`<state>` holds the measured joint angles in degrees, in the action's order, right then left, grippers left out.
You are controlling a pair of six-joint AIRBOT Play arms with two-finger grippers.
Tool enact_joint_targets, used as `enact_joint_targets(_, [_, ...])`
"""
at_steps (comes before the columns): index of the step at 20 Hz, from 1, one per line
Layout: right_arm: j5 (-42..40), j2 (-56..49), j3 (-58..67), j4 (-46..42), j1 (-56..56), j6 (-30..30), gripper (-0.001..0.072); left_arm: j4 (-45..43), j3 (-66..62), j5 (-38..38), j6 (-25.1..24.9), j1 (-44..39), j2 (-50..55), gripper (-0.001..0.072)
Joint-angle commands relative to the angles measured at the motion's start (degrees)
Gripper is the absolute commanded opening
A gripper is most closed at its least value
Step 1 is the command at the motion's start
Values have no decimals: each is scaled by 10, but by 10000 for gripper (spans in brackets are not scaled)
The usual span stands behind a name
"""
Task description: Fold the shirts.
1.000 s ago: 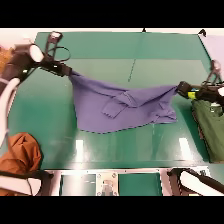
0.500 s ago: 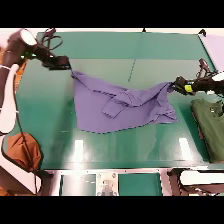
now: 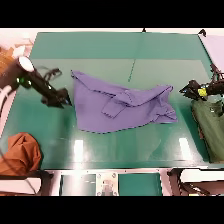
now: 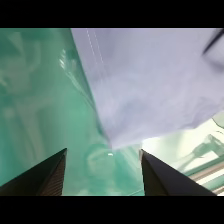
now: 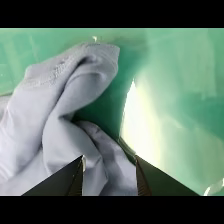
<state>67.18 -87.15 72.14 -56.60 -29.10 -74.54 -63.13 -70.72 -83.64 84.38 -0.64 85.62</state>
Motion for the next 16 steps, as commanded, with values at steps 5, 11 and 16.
enact_joint_targets(5, [16, 0, 1, 18, -7, 2, 373, 107, 242, 251, -9, -91, -41, 529])
enact_joint_targets(11, [29, 0, 1, 15, -8, 2, 372, 132, 209, 196, -67, -89, -33, 27])
enact_joint_targets(16, [59, 0, -36, -6, -8, 2, 372, -25, 75, 132, -38, 38, -33, 27])
